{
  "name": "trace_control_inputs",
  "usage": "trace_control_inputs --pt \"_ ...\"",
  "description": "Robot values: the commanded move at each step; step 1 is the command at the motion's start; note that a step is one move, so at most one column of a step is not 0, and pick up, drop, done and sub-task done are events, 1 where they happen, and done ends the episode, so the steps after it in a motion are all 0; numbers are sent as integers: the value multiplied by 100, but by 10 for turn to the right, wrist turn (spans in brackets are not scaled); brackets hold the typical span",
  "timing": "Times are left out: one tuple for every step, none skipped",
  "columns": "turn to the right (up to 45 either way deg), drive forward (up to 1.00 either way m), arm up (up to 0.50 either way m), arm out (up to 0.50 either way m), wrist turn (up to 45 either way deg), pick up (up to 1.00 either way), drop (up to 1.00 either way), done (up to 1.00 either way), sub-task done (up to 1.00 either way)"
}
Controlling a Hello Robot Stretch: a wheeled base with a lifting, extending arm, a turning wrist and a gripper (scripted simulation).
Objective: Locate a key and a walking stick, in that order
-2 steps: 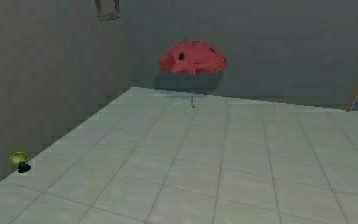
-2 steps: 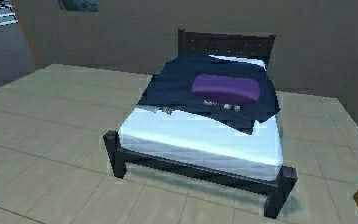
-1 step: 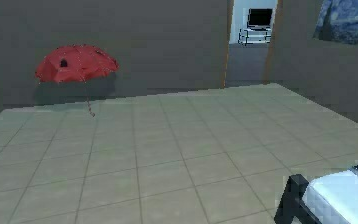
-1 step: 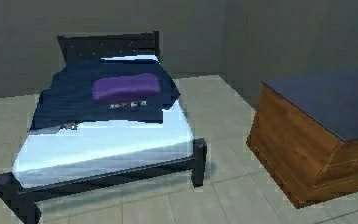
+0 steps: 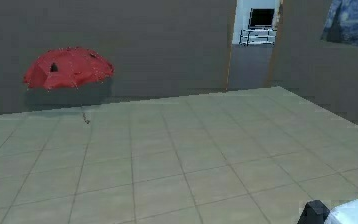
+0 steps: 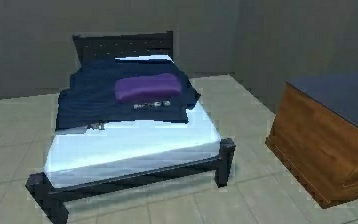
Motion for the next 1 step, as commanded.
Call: trace_control_inputs --pt "60 0 0 0 0 0 0 0 0"
